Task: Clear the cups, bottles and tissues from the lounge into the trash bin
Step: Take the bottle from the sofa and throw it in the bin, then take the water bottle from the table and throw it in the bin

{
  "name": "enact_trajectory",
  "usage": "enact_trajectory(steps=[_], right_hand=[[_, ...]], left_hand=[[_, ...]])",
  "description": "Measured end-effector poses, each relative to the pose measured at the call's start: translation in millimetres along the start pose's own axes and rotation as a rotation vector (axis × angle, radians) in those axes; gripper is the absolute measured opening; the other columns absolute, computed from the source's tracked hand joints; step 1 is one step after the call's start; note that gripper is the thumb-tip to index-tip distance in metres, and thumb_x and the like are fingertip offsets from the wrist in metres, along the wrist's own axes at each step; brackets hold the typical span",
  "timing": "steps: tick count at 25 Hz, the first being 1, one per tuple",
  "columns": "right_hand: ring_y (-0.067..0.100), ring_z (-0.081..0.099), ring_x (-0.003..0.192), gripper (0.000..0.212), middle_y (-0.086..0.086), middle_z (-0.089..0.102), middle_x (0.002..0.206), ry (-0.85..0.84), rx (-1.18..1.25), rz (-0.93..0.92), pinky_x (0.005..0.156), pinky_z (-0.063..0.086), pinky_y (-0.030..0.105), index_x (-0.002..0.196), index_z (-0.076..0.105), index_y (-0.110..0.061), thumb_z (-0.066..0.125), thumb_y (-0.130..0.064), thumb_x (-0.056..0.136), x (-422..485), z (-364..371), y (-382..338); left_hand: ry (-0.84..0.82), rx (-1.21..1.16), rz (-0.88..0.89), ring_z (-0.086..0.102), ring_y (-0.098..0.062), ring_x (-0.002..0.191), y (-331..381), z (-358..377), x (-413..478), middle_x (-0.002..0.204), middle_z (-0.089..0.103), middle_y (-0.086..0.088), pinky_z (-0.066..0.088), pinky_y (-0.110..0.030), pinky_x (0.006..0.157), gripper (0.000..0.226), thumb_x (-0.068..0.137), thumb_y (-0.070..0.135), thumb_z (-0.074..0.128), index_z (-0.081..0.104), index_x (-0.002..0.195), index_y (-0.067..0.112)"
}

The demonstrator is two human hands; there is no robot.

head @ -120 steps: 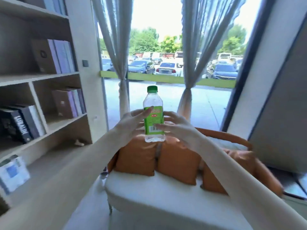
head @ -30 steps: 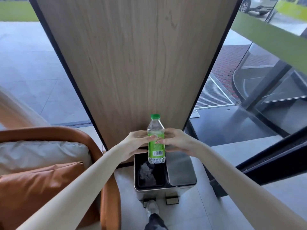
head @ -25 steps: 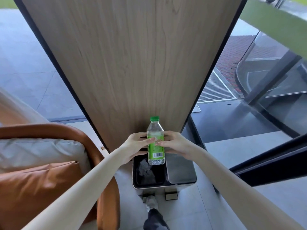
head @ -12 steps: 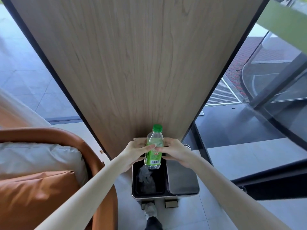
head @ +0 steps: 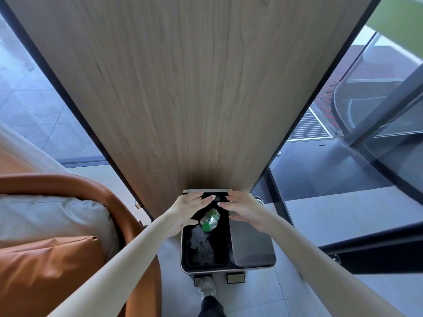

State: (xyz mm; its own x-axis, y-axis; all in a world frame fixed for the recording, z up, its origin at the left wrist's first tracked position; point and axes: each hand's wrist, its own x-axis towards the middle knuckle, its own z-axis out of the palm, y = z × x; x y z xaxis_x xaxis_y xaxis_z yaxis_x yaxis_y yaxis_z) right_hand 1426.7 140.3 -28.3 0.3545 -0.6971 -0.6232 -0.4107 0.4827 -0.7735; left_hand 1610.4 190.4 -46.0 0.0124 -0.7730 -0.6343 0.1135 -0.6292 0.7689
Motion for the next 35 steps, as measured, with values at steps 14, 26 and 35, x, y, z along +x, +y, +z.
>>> enact_trajectory(steps=[14, 26, 35], right_hand=[[0.015, 0.049, 0.127, 0.067, 0.005, 0.046, 0.146, -0.037, -0.072, -0.122, 0.101, 0.049, 0.038, 0.146, 0.036, -0.012, 0.068, -0.027, 0.088, -54, 45, -38], [0.017, 0.058, 0.118, 0.064, 0.007, 0.056, 0.135, -0.552, -0.243, -0.502, 0.084, 0.058, 0.034, 0.139, 0.046, -0.009, 0.067, -0.036, 0.085, -110, 202, -187], [0.021, 0.065, 0.111, 0.047, 0.009, 0.068, 0.117, -1.239, -0.47, -0.413, 0.085, 0.057, 0.039, 0.119, 0.064, -0.012, 0.071, -0.031, 0.077, -217, 418, -137]], left_hand=[[0.088, 0.005, 0.146, 0.055, -0.014, 0.12, 14, -36, -83, 0.122, 0.062, 0.005, 0.054, -0.039, 0.095, 0.038, 0.082, 0.04, 0.071, 0.068, 0.116, 0.022], [0.634, -0.171, 0.45, 0.065, -0.014, 0.109, 45, -140, -283, 0.116, 0.071, -0.003, 0.054, -0.033, 0.094, 0.042, 0.081, 0.04, 0.073, 0.069, 0.115, 0.015], [1.294, -0.63, 0.404, 0.063, -0.017, 0.104, -114, -132, -465, 0.109, 0.067, -0.006, 0.051, -0.037, 0.094, 0.007, 0.094, 0.019, 0.062, 0.068, 0.098, 0.018]])
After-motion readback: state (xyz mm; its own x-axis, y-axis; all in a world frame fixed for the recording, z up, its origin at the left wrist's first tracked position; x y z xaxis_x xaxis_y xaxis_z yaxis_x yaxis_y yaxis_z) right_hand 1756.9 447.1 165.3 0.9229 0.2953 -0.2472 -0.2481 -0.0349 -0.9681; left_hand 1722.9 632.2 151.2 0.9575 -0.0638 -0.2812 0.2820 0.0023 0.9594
